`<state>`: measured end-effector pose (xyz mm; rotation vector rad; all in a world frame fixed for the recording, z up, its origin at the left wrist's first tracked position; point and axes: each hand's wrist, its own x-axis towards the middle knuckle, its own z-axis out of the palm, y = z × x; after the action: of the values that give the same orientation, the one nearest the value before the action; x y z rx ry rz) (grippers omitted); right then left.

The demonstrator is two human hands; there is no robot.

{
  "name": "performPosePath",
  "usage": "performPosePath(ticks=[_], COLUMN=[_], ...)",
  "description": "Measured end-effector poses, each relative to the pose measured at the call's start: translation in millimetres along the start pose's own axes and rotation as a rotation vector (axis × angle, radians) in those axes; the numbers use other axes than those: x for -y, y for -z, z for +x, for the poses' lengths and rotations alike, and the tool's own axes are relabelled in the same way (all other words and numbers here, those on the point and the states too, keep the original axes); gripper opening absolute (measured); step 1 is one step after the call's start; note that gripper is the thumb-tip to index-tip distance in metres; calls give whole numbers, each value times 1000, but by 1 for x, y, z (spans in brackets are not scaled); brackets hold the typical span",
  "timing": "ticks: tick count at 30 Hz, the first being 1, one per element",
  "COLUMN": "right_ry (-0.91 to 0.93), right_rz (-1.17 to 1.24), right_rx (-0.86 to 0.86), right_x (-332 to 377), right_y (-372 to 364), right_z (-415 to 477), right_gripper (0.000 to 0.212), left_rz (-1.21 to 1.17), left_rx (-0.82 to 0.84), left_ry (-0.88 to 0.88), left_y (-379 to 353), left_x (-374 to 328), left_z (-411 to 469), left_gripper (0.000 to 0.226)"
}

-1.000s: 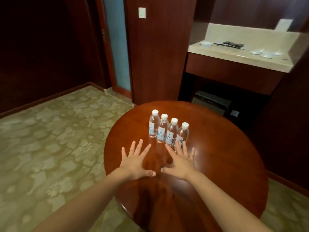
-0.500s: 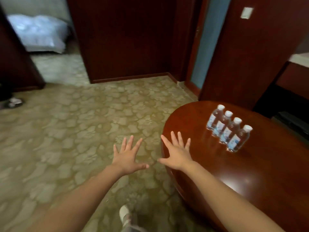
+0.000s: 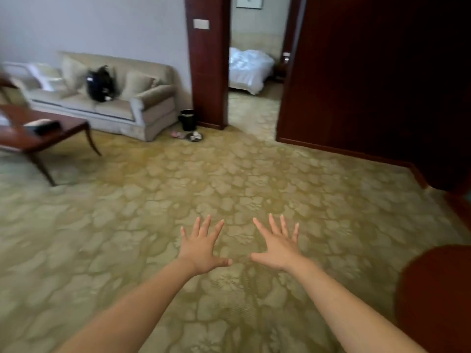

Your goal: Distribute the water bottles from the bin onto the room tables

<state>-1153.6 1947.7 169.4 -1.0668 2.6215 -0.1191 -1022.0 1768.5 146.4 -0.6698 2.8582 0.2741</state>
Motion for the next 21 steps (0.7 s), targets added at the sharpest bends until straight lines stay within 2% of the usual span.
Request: performPosePath(ticks=[9,14,21], right_ry=[358,618,926], right_rz=[-71,-169,-291], right_rx=[164,214,266], right_x=[238,365,521], right_y=[-32,-45,-82], right_z=[115,150,192], right_gripper=[114,111,108], left_rz=[-66,-144,-279], left_rx=[-17,-62,-93], left_ry=[383,607,939], left_y=[26,23,7], left_x=[247,343,441], left_z=[-50,-105,-160], left_gripper=[110,110,112])
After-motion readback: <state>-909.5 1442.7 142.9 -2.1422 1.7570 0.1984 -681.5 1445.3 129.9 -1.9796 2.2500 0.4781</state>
